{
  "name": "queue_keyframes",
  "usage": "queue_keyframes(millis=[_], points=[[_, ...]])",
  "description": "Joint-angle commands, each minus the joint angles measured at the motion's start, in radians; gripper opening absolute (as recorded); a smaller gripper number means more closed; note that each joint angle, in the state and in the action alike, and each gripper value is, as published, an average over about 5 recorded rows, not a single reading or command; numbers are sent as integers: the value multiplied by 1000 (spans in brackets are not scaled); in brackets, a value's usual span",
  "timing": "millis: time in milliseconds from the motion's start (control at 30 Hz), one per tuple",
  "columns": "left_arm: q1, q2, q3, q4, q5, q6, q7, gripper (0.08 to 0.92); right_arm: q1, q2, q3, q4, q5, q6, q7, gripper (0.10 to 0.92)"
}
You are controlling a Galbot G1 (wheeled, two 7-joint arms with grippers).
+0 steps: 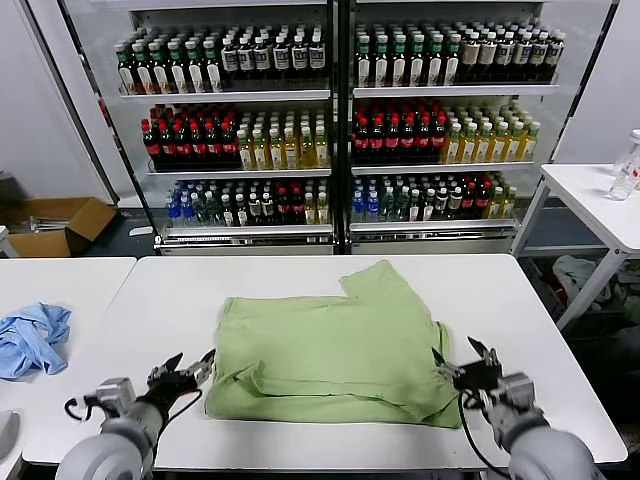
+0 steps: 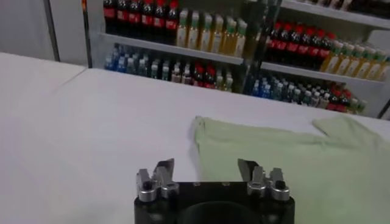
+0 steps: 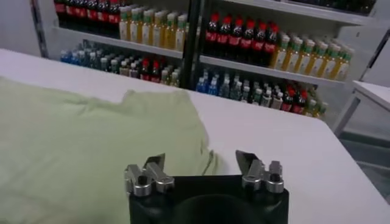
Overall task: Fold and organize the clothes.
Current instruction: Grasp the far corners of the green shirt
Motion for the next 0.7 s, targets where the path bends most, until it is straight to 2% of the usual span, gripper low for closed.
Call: queue_keyframes(millis=[33,300,533,700], points=[[-328,16,177,245,20,-7,-16,790,465,58,-227,-376,63,-21,-8,821],[-523,-39,313,504,73,-12,-14,822,721,233,-371,-680,-39,-18,-46,823],[-622,-95,351,663,72,-14,-15,823,802,354,-367,-911,-23,8,-67,823],[-649,-102,349,721,62,-7,-20,823,835,404,-371,-1017,-37,-15,-83,823]])
